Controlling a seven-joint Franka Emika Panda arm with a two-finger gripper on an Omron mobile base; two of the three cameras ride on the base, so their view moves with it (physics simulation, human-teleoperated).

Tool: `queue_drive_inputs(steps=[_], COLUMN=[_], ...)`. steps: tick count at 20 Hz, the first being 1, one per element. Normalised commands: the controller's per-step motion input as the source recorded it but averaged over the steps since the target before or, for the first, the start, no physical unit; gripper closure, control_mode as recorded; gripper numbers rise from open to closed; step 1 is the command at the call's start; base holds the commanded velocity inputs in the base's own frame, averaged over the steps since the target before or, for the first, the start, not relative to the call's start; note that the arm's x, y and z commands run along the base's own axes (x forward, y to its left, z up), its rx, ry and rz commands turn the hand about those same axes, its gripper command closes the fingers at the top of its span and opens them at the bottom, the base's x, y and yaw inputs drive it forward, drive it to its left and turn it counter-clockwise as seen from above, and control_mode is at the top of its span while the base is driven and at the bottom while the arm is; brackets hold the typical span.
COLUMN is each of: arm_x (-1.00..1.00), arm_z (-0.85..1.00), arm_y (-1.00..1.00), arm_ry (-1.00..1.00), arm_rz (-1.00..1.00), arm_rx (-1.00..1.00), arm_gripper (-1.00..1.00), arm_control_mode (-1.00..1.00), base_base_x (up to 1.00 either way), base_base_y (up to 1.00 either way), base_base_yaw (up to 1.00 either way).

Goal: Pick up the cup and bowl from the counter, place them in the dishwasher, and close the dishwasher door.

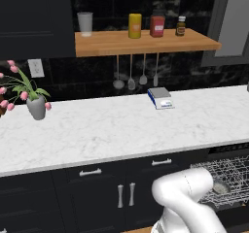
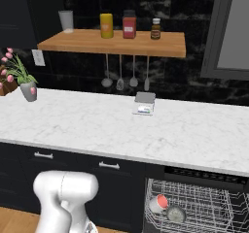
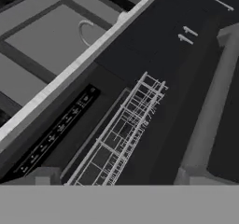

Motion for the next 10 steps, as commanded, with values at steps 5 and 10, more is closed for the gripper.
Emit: queue_drive_inputs(steps=[5,10], arm_x=[-1.0,-1.0], arm_z=[-1.0,-1.0], arm_y=[-0.19,0.23], arm_ry=[0.0,0.0], arm_rz=[0.28,0.52], arm_rx=[-0.29,-0.05], arm_gripper=[-1.0,-1.0], arm_control_mode=[-1.0,-1.0], base_base_x=[0.0,0.0], base_base_y=[0.0,0.0], base_base_yaw=[0.0,0.0])
